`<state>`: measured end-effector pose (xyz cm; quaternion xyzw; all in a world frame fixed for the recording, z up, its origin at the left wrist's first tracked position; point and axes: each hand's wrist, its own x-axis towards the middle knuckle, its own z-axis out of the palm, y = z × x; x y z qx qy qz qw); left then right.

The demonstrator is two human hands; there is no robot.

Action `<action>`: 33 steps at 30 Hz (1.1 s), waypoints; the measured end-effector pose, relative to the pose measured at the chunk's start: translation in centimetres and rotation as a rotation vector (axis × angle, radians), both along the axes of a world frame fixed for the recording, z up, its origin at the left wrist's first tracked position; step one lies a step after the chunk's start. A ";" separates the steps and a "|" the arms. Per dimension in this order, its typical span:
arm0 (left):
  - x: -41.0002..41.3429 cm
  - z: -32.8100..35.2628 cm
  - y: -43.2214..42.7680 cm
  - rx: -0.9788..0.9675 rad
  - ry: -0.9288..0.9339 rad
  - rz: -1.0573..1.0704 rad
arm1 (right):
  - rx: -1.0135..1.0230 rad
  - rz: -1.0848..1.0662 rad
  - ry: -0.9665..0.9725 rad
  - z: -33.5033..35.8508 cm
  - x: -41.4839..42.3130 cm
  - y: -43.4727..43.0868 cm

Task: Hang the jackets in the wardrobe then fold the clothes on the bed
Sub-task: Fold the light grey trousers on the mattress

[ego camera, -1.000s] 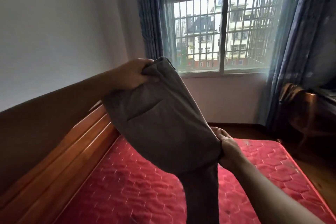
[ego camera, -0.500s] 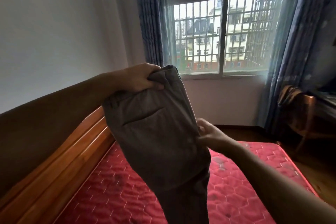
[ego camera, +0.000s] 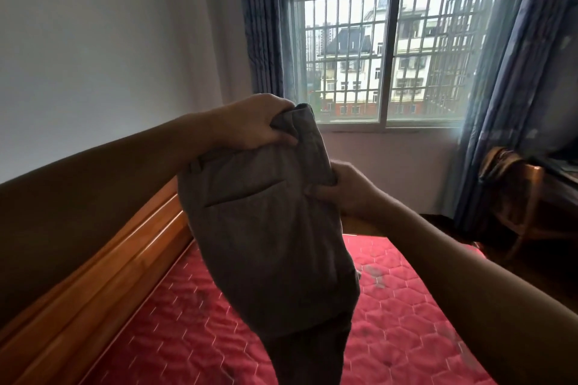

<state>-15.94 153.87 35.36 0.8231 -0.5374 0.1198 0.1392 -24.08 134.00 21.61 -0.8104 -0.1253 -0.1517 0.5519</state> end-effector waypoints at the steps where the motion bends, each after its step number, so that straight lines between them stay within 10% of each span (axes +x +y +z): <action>1: 0.1 0.0 0.1 0.007 0.013 0.001 | 0.003 0.031 0.074 -1.4 -0.2 -0.3; 12: 0.3 0.5 0.7 -0.008 0.019 -0.001 | -0.431 -0.050 0.572 -12.2 -3.0 -5.7; 15: 0.1 0.3 -0.1 -0.010 0.016 -0.009 | -0.531 0.014 0.486 -7.6 -3.0 -5.5; 21: -0.6 0.0 -1.9 0.009 0.023 -0.034 | -0.060 -0.017 0.011 6.2 -2.6 -1.1; 33: 2.1 -5.5 4.1 0.173 0.401 0.127 | -0.190 -0.222 0.023 6.9 -4.5 -1.0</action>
